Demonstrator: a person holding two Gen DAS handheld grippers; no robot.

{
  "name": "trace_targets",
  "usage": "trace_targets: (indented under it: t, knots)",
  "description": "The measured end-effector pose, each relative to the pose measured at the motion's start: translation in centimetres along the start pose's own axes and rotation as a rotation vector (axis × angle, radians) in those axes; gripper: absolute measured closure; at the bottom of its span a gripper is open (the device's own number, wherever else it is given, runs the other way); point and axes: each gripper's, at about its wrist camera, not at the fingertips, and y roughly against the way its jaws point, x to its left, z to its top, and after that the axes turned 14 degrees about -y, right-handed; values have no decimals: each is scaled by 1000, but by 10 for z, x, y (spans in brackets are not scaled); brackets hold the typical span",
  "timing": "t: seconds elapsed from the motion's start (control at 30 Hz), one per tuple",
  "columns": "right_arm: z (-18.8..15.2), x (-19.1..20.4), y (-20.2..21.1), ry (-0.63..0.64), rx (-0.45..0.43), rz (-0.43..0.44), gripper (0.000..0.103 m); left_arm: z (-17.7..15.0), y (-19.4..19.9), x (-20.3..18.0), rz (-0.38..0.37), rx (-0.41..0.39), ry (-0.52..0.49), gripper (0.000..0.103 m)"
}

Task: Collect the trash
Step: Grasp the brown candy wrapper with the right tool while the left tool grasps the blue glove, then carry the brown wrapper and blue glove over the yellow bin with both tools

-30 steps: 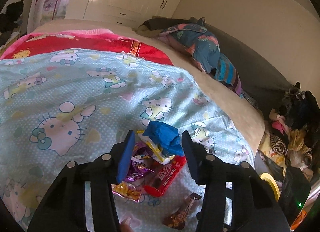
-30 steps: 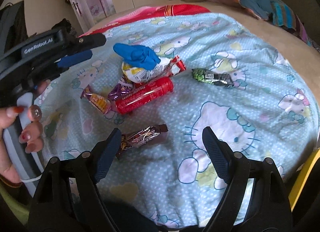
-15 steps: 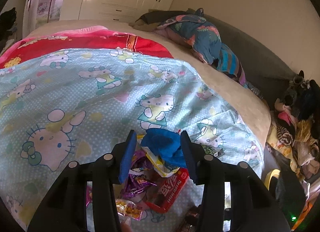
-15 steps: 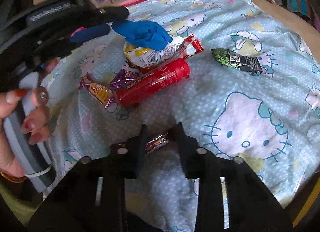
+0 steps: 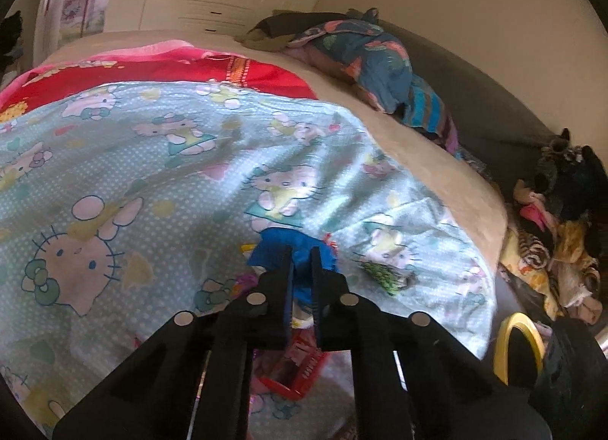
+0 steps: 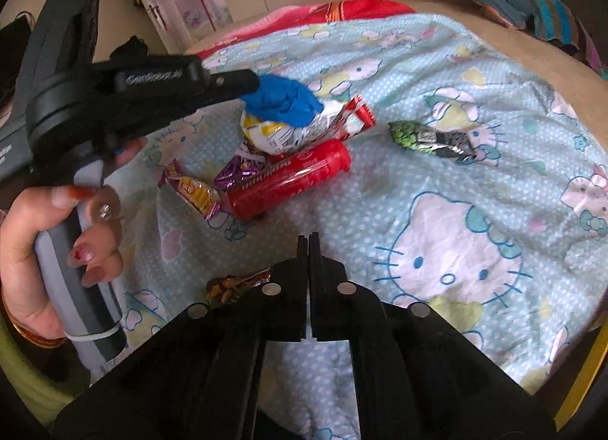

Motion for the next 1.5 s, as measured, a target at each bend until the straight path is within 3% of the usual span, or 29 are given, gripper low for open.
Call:
trace_targets:
  t: [0.3, 0.67, 1.5]
  knots:
    - [-2, -7, 22, -25, -72, 18, 103, -5, 40, -12, -68, -87, 42, 99]
    - [2, -26, 60, -89, -173, 15, 103, 20, 98, -35, -115, -233, 2, 100]
    - [11, -84, 148, -237, -367, -1, 103, 15, 117, -107, -247, -222, -124, 100]
